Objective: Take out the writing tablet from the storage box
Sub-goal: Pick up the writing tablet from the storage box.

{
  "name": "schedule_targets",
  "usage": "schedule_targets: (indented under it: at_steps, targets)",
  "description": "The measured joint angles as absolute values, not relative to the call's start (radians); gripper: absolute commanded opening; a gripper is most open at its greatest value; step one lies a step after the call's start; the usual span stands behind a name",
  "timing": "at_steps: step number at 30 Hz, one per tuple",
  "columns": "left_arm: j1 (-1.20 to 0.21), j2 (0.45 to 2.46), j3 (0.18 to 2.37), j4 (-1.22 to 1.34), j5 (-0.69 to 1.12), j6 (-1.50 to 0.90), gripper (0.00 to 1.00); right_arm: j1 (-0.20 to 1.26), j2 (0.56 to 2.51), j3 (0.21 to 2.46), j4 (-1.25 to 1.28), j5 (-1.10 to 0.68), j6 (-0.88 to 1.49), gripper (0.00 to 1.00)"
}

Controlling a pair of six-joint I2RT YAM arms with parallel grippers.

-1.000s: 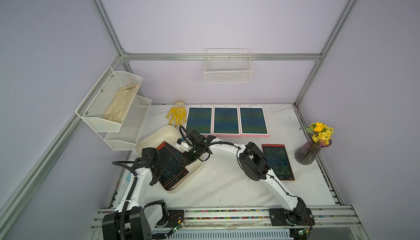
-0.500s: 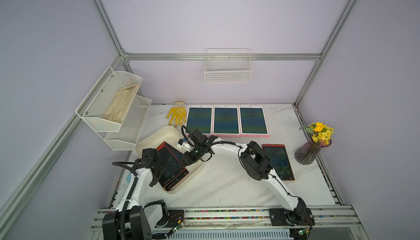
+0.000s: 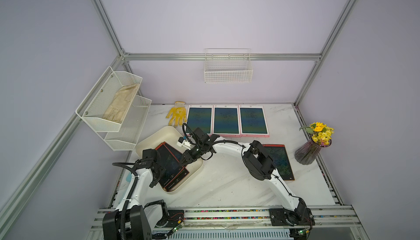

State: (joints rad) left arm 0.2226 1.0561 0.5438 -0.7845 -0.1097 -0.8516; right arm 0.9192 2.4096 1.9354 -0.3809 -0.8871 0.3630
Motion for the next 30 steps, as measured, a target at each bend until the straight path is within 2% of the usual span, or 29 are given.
schedule_targets:
  at_steps: [14,30]
  targets:
    - [0.221,1.056,0.533,-0.743,-0.067,-0.853,0.32,0.961,2.394,1.901,-0.353,-0.949,0.384,0.23]
    - [0.221,1.027,0.532,-0.748,-0.054,-0.853,0.3,0.957,2.484,2.098,-0.36,-0.851,0.416,0.2]
